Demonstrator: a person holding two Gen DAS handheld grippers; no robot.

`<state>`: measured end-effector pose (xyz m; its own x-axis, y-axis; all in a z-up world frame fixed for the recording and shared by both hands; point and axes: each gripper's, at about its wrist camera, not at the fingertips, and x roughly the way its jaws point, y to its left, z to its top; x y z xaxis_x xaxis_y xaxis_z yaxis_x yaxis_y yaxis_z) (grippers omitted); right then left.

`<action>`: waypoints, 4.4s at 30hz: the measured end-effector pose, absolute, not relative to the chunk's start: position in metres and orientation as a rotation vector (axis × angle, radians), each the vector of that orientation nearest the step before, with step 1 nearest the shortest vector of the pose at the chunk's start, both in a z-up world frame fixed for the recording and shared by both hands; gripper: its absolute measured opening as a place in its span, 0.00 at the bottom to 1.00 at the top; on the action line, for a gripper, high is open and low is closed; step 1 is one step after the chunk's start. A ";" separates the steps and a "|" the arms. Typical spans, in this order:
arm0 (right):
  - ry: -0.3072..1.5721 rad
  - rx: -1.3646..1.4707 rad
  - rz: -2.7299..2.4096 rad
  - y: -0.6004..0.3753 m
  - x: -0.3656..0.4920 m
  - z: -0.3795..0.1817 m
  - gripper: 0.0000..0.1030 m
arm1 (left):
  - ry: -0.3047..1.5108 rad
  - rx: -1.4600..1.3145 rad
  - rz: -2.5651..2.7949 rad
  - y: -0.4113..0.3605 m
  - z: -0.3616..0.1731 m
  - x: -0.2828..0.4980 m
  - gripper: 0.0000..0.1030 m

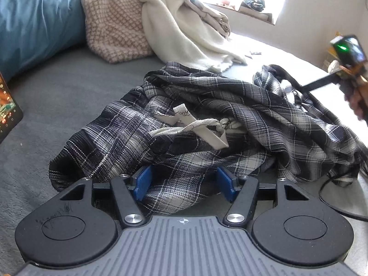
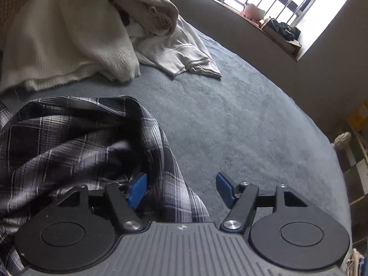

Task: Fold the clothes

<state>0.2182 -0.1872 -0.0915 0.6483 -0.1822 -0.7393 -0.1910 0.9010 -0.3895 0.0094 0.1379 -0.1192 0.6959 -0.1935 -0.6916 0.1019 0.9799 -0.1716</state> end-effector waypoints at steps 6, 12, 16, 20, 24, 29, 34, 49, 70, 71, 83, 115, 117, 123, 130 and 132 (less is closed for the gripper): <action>0.855 -0.279 0.058 -0.214 0.160 -0.059 0.78 | 0.780 -0.166 -0.154 0.141 -0.118 0.010 0.60; 0.831 -0.095 0.110 -0.240 0.101 -0.026 0.85 | 0.761 -0.196 -0.142 0.143 -0.110 0.006 0.60; 0.827 -0.020 0.163 -0.247 0.064 -0.012 0.91 | 0.734 -0.191 -0.131 0.143 -0.100 -0.001 0.60; 0.868 -0.097 0.277 -0.222 0.037 -0.023 0.93 | 0.715 -0.193 -0.117 0.146 -0.093 -0.009 0.61; 0.911 -0.193 0.364 -0.199 0.013 -0.040 0.95 | 0.730 -0.190 -0.093 0.150 -0.093 -0.016 0.61; 0.965 -0.223 0.326 -0.195 0.015 -0.068 0.96 | 0.753 -0.186 -0.061 0.156 -0.097 -0.022 0.61; 0.996 -0.205 0.281 -0.199 0.027 -0.092 0.96 | 0.779 -0.189 -0.028 0.165 -0.105 -0.021 0.61; 1.187 0.262 0.287 -0.216 0.048 -0.063 0.19 | 0.781 -0.187 -0.022 0.170 -0.121 -0.012 0.63; 0.962 0.938 0.448 -0.213 0.139 -0.032 0.65 | 0.793 -0.192 -0.017 0.171 -0.121 -0.006 0.65; 0.942 0.927 0.429 -0.218 0.136 -0.032 0.67 | 0.792 -0.189 -0.019 0.170 -0.122 -0.005 0.66; 0.987 0.698 0.292 -0.239 0.108 -0.080 0.89 | 0.782 -0.189 -0.029 0.168 -0.128 0.005 0.74; 0.891 0.626 0.316 -0.252 0.078 -0.011 0.46 | 0.793 -0.157 0.008 0.160 -0.127 0.007 0.76; 0.943 0.636 0.262 -0.250 0.072 -0.042 0.57 | 0.794 -0.156 0.007 0.159 -0.127 0.006 0.76; 1.063 0.732 0.214 -0.240 0.080 -0.117 0.63 | 0.798 -0.158 0.005 0.159 -0.126 0.007 0.76; 0.996 0.700 0.275 -0.215 0.073 -0.121 0.11 | 0.792 -0.162 0.012 0.159 -0.127 0.008 0.78; 0.967 0.711 0.261 -0.217 0.070 -0.117 0.09 | 0.791 -0.164 0.011 0.159 -0.127 0.008 0.78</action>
<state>0.0702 -0.2169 -0.1168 0.5582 0.5032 -0.6597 0.1024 0.7472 0.6566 0.0078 0.1592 -0.1273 0.7038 -0.0519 -0.7085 -0.0708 0.9872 -0.1427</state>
